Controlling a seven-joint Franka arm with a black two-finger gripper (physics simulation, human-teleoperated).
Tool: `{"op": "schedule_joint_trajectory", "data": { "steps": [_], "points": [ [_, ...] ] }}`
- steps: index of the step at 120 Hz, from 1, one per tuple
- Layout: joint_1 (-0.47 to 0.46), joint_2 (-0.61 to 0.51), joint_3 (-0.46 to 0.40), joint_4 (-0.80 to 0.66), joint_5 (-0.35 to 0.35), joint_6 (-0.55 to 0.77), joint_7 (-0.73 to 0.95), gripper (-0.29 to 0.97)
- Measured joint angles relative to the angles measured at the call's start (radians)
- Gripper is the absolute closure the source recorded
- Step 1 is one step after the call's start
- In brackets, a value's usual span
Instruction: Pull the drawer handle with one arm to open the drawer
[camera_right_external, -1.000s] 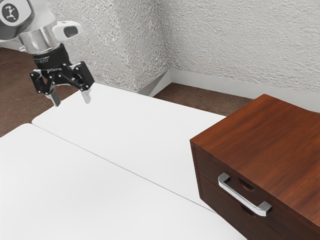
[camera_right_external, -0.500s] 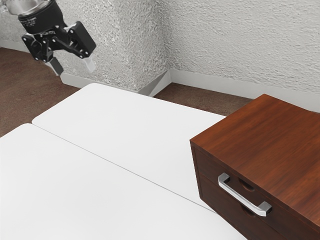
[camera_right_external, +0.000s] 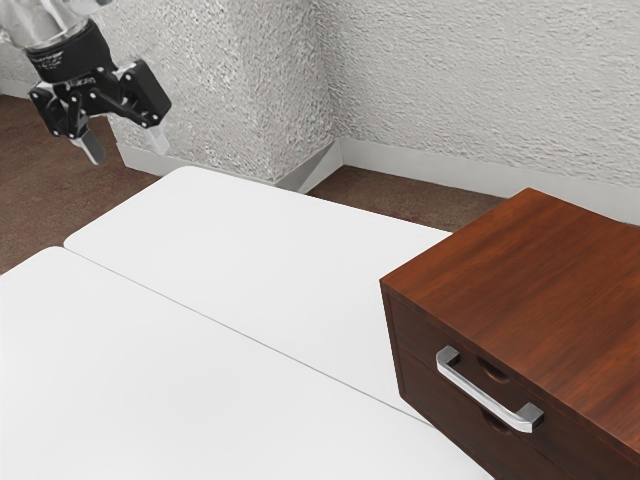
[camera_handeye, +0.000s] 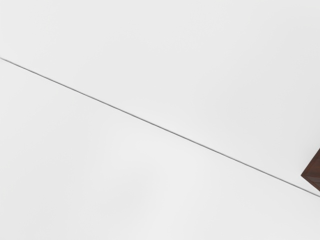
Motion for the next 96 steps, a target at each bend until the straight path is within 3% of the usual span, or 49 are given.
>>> {"op": "schedule_joint_trajectory", "data": {
  "steps": [31, 46, 96],
  "points": [
    [-0.031, 0.034, -0.004, -0.041, -0.016, 0.002, -0.003, 0.00],
    [-0.069, -0.109, -0.008, -0.273, -0.038, 0.030, -0.004, 0.00],
    [-0.059, -0.526, -0.039, -0.871, -0.049, 0.104, -0.006, 0.00]
  ]
}}
